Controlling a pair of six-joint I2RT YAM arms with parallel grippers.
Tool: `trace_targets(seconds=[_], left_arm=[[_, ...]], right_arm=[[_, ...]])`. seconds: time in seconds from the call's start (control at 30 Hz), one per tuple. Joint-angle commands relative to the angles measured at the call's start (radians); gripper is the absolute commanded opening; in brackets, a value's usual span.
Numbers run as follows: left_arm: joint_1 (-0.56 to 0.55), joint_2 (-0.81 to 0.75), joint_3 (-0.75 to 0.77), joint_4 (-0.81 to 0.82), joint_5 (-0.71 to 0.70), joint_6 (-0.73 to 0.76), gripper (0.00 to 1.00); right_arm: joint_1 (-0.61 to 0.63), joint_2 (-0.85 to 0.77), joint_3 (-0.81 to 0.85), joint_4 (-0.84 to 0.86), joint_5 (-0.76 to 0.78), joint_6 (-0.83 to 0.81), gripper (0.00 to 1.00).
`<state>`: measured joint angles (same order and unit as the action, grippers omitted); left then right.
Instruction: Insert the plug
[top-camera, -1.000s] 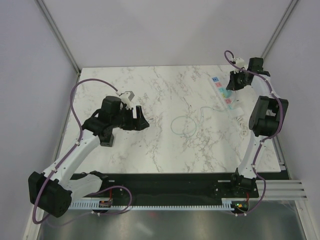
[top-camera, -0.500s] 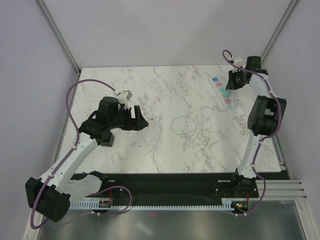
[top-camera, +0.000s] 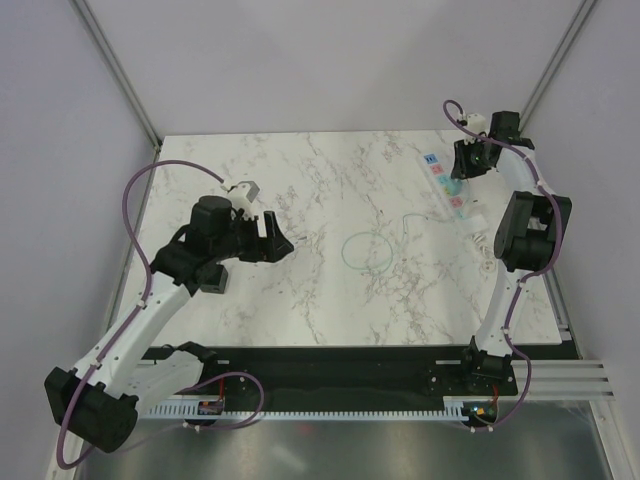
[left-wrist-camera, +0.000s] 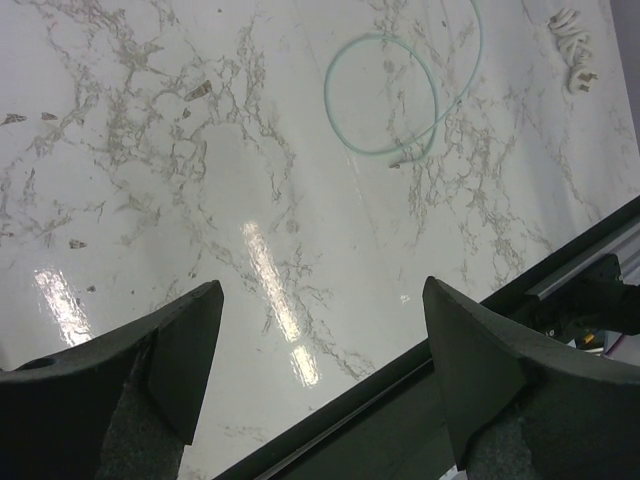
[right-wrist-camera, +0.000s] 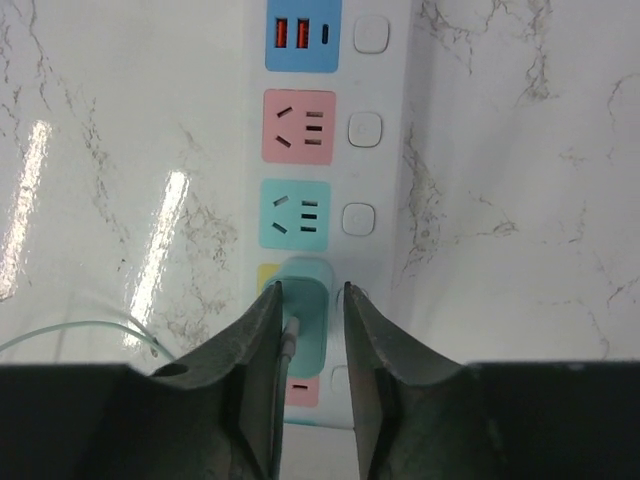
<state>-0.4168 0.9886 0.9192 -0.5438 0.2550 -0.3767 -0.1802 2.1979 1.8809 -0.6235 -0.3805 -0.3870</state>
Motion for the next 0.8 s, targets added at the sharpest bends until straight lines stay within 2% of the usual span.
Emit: trace_targets(seconds=[0.0, 0.13, 0.37, 0.4, 0.47, 0.57, 0.6, 0.77], left_arm=[[0.0, -0.018, 0.043, -0.002, -0.03, -0.013, 0.88], [-0.002, -0.021, 0.044, -0.013, -0.043, -0.019, 0.89], [0.0, -0.01, 0.07, -0.059, -0.097, -0.053, 0.93], [-0.002, -0.01, 0.075, -0.068, -0.144, -0.065, 0.93], [-0.002, -0.011, 0.087, -0.099, -0.2, -0.109, 0.93], [-0.002, -0.019, 0.096, -0.143, -0.307, -0.175, 0.93], [0.0, -0.028, 0.098, -0.151, -0.363, -0.189, 0.93], [0.0, -0.042, 0.113, -0.215, -0.509, -0.225, 0.93]], right_arm=[[-0.004, 0.056, -0.052, -0.084, 0.109, -0.006, 0.4], [-0.001, -0.02, -0.071, -0.016, 0.065, 0.0, 0.48], [0.011, -0.049, -0.014, -0.012, 0.043, 0.052, 0.7], [0.013, -0.062, -0.017, -0.004, 0.031, 0.062, 0.74], [0.024, -0.078, -0.022, 0.016, 0.003, 0.083, 0.78], [0.044, -0.119, -0.02, 0.033, 0.028, 0.108, 0.88], [0.051, -0.127, -0.02, 0.039, 0.044, 0.118, 0.95], [0.08, -0.202, -0.038, 0.106, 0.08, 0.246, 0.98]])
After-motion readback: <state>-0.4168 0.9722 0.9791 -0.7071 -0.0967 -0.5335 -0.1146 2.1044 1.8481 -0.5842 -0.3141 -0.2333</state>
